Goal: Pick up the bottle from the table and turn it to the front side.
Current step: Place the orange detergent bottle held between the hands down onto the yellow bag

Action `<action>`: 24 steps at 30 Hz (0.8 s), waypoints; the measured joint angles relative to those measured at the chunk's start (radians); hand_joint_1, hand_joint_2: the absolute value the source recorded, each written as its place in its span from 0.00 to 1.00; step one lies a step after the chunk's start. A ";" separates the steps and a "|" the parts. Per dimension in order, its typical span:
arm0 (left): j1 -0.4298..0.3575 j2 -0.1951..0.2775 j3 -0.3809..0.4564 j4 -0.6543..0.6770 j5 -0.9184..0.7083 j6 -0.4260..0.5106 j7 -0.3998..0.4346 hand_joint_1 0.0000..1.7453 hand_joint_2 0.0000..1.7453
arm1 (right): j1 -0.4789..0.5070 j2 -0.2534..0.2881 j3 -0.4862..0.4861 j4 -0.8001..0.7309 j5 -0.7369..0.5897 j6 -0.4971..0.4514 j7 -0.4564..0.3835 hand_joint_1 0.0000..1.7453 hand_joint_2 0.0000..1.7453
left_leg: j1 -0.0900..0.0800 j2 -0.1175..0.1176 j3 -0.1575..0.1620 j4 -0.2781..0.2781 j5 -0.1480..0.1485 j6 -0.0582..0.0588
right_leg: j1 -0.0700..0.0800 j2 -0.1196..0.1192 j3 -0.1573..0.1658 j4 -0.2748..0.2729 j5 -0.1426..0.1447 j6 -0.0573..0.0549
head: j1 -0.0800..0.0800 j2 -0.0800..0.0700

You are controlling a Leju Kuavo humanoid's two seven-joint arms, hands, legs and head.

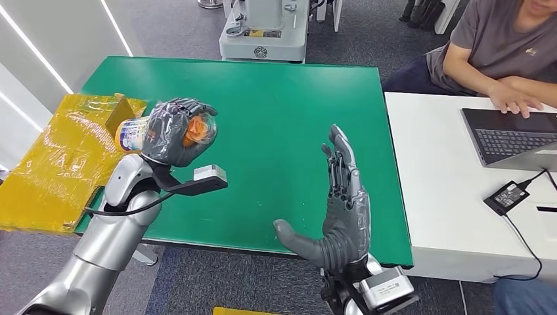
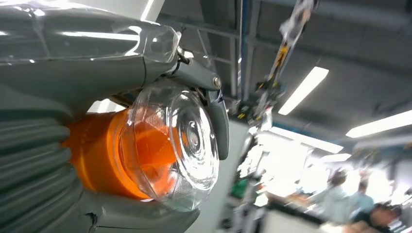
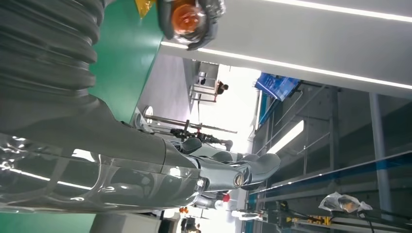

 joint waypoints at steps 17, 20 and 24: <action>-0.053 0.078 -0.173 0.319 -0.208 0.009 0.043 1.00 1.00 | 0.004 -0.003 0.001 -0.002 0.011 -0.014 0.000 0.00 1.00 | 0.000 0.001 0.000 0.000 0.000 0.000 | 0.000 0.001 -0.001 0.000 0.000 0.000 | 0.000 0.000; -0.054 0.094 -0.184 0.345 -0.215 -0.037 0.015 1.00 1.00 | 0.004 -0.004 0.003 -0.002 0.008 -0.014 0.000 0.00 1.00 | 0.000 0.001 0.000 0.000 0.000 0.000 | 0.000 0.002 -0.001 0.000 0.000 0.000 | 0.000 0.000; -0.059 0.118 -0.192 0.379 -0.222 -0.085 -0.014 1.00 1.00 | 0.004 -0.005 0.009 -0.002 0.007 -0.014 0.000 0.00 1.00 | 0.000 0.001 0.000 0.000 0.000 0.000 | 0.000 0.002 -0.001 0.000 0.000 0.000 | 0.000 0.000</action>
